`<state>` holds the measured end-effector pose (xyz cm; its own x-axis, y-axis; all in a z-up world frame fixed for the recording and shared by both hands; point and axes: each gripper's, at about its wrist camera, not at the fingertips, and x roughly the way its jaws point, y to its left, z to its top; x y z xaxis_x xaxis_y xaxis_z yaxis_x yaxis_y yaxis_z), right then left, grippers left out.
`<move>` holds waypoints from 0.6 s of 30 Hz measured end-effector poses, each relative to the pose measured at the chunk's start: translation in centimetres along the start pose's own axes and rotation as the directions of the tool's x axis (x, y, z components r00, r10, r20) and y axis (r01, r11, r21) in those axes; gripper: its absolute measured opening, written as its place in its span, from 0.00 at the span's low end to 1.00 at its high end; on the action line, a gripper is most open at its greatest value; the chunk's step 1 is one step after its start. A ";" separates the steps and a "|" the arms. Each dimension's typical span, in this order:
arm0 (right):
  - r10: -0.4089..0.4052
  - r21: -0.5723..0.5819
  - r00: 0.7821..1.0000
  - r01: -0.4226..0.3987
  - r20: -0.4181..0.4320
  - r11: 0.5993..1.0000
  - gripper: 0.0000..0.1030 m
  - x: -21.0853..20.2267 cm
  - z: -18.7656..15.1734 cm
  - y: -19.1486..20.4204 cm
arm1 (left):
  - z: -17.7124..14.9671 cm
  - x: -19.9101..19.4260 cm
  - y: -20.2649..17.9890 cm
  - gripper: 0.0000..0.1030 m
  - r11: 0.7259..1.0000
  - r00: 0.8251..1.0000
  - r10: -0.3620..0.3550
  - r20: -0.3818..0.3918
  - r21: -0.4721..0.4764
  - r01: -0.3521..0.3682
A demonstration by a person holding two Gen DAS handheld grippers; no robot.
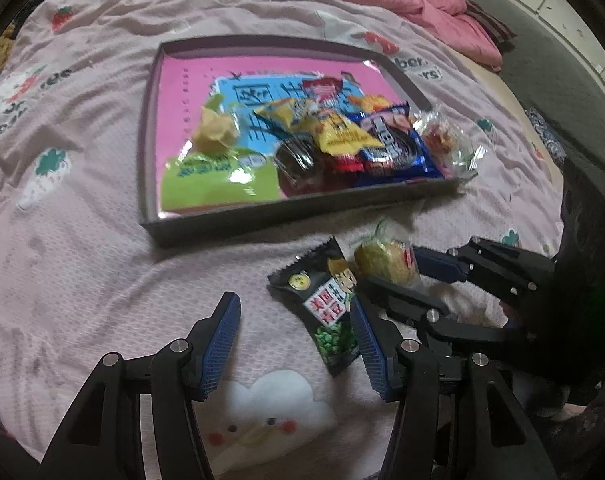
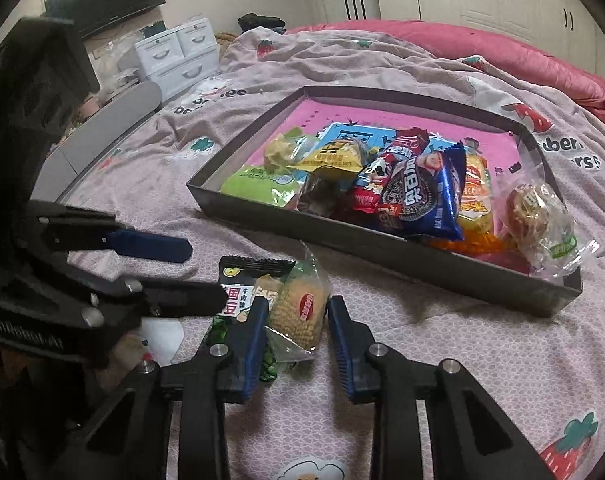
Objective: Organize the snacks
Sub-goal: 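Grasp green pea snack pack with left gripper while right grasps wrapped yellow cake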
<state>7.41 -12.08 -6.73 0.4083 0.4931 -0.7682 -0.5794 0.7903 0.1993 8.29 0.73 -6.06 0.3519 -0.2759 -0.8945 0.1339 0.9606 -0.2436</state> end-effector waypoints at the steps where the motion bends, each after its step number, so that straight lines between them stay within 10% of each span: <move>1: -0.001 0.008 1.000 0.001 0.001 1.000 0.28 -0.1 0.0 -0.3 | -0.1 0.2 -0.1 0.57 1.000 1.000 -0.003 -0.005 0.002 0.003; 18: -0.035 0.091 0.999 0.032 0.033 0.995 0.26 -1.7 0.5 -3.6 | 0.4 3.4 -1.4 0.45 0.999 1.000 0.005 -0.012 -0.043 -0.005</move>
<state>9.12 -15.56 -5.79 0.4516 0.4770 -0.7540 -0.4994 0.8354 0.2294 9.61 -1.53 -8.60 0.3415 -0.2708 -0.9000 0.0917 0.9626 -0.2548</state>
